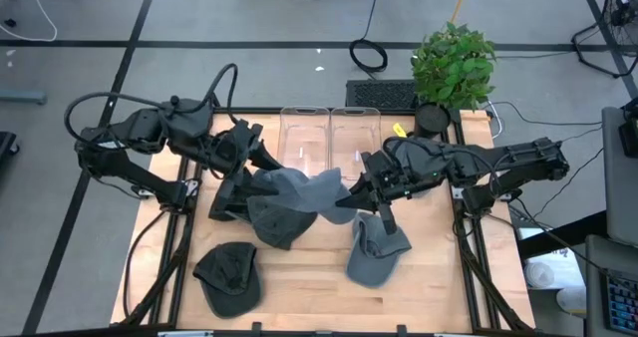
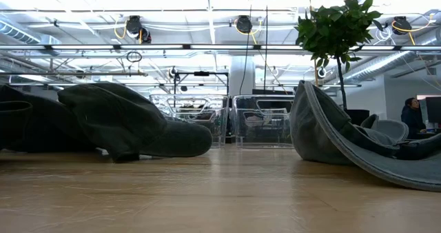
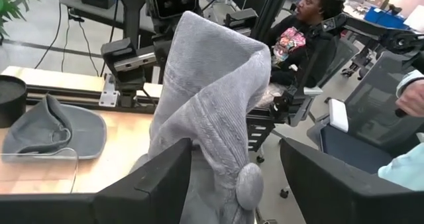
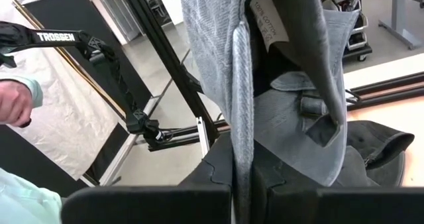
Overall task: Pick & Place hat
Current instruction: Put the bottom gray cap into the left transparent bin
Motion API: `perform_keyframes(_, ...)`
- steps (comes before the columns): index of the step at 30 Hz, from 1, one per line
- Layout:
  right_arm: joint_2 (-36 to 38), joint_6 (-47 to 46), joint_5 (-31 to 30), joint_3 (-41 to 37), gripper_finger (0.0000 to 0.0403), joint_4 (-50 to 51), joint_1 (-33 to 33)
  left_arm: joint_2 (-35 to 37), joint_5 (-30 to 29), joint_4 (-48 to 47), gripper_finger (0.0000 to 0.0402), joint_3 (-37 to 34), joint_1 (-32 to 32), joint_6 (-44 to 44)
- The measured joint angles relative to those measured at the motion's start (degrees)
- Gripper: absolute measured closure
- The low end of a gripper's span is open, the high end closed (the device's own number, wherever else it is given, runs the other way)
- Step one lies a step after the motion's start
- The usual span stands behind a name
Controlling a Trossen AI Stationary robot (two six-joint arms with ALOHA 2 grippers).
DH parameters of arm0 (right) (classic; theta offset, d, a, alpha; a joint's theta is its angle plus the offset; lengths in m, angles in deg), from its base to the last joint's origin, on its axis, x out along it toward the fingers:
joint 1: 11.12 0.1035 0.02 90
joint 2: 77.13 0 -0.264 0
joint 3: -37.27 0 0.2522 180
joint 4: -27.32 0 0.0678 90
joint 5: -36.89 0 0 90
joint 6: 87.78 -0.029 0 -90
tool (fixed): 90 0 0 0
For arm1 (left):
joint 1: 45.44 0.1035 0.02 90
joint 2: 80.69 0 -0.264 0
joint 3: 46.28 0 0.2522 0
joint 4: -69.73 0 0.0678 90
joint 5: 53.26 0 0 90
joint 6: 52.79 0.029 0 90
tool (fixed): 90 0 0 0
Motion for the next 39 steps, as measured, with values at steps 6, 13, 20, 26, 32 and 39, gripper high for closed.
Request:
perform_keyframes(6,0.0,0.0,0.0,0.0,0.0403,0.0,0.0,0.0,0.3,0.0,0.0252,0.0,0.0,-0.9)
perform_keyframes(13,0.0,0.0,0.0,0.0,0.0403,-0.5,0.0,0.0,0.0,0.7,0.0383,0.0,0.4,-0.6)
perform_keyframes(20,0.0,-0.7,-0.4,0.0,0.0396,-0.5,0.0,0.0,2.5,0.6,0.0383,0.0,3.3,0.4)
perform_keyframes(26,0.0,-0.5,-1.9,0.0,0.0368,-0.1,0.0,0.0,6.3,0.5,0.0383,0.0,5.7,-1.7)
perform_keyframes(32,0.5,-1.5,-2.0,0.0,0.0268,2.1,-0.4,0.0,11.4,-0.8,0.0383,0.0,10.6,-3.5)
perform_keyframes(39,2.8,-3.5,-2.0,0.0,0.0184,3.6,2.3,0.0,18.4,-1.4,0.0383,0.0,18.3,-3.9)
